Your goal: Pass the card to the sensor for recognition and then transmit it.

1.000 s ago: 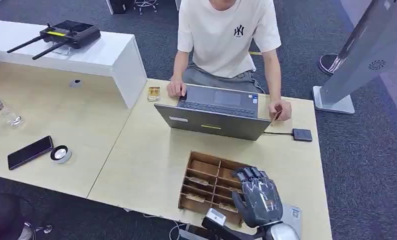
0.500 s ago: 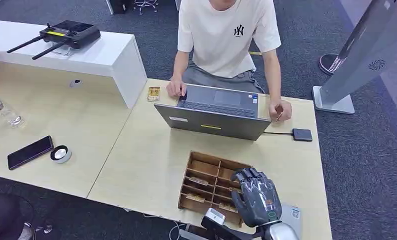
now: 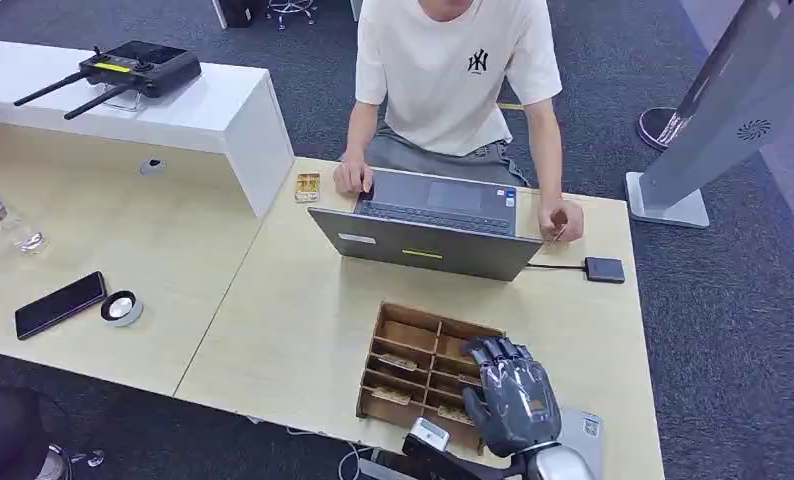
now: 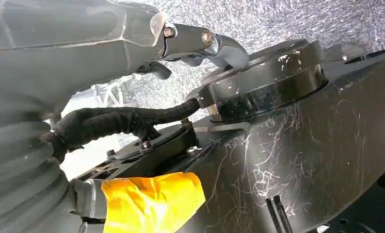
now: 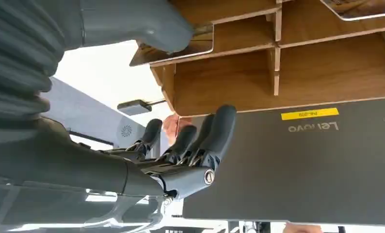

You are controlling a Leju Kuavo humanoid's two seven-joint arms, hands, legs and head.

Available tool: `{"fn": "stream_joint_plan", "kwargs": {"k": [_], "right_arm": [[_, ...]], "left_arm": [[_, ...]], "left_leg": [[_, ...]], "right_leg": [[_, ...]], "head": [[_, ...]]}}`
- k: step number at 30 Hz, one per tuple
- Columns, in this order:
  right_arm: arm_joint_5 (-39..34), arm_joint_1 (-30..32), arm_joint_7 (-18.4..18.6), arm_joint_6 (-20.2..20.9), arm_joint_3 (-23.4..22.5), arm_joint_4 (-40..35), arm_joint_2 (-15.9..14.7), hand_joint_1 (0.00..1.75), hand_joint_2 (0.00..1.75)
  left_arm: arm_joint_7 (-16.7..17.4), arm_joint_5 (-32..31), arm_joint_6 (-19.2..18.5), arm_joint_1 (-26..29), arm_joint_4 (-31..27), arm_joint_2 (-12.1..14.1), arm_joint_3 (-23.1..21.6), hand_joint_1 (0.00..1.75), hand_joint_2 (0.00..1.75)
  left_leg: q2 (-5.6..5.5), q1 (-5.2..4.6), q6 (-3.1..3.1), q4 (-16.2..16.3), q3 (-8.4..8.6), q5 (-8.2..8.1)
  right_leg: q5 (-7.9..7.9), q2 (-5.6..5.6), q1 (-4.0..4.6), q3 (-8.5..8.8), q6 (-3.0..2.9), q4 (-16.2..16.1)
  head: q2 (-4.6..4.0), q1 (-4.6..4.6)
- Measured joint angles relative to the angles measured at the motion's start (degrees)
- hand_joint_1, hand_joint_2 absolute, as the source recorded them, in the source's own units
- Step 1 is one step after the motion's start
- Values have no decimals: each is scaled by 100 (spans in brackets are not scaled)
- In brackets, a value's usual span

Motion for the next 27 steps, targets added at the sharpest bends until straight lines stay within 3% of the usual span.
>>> {"fn": "stream_joint_plan", "kwargs": {"k": [11,17,19,27], "right_arm": [[9,0,4,9,-2,214,4,70,175],[24,2,7,7,-26,315,18,82,175],[35,2,13,9,-33,352,20,94,175],[122,12,83,7,-109,435,66,105,175]], "left_arm": [[46,-2,0,-18,0,0,-4,0,175],[55,-4,0,-22,0,0,-9,0,175],[61,-9,0,-26,0,0,-11,0,175],[83,-20,0,-34,0,0,-15,0,175]], "left_leg": [[0,0,0,0,0,0],[0,0,0,0,1,0],[0,0,0,0,1,0],[0,0,0,0,1,0]], "right_leg": [[0,0,0,0,0,0],[0,0,0,0,0,0],[0,0,0,0,0,0],[0,0,0,0,0,0]], "head": [[0,0],[0,0],[0,0],[0,0]]}}
